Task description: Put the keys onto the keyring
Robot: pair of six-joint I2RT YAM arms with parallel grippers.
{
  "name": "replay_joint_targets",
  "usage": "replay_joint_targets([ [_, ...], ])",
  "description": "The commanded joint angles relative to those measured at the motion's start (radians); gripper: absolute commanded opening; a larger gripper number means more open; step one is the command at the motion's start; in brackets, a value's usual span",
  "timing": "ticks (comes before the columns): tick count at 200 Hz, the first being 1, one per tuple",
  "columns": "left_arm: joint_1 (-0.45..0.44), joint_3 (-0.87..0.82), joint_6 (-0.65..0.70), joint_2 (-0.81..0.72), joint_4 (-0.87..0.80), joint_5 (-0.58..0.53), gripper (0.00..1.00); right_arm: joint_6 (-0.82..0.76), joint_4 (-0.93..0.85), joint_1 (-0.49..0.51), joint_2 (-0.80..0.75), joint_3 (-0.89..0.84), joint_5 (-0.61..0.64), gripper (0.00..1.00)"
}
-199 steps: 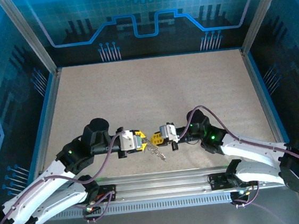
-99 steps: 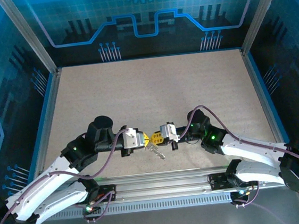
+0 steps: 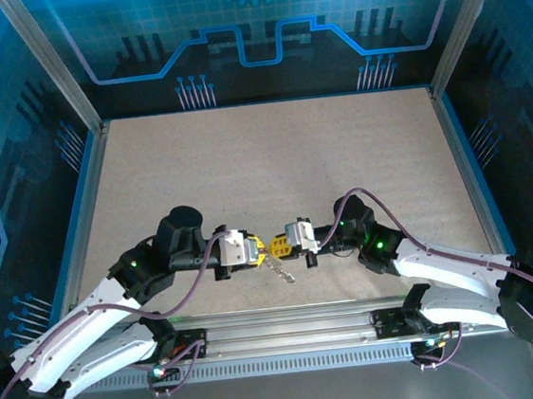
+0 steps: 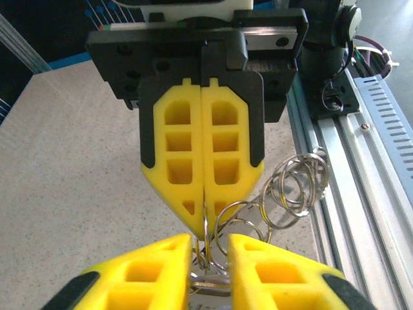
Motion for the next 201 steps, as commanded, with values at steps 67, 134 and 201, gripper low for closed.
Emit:
replay_joint_targets([
  [67,0.004,0.037,0.054,0.016,-0.052,-0.019,0.00,-0.051,0.017,0.023,-0.017,0.029,0.004,0.00],
  [134,0.004,0.163,0.139,0.100,-0.212,-0.013,0.00,-0.195,-0.246,0.044,-0.017,0.113,0.072,0.12],
  [201,-0.001,0.267,0.160,0.200,-0.312,-0.011,0.00,-0.184,-0.285,0.073,0.018,0.151,0.134,0.18],
])
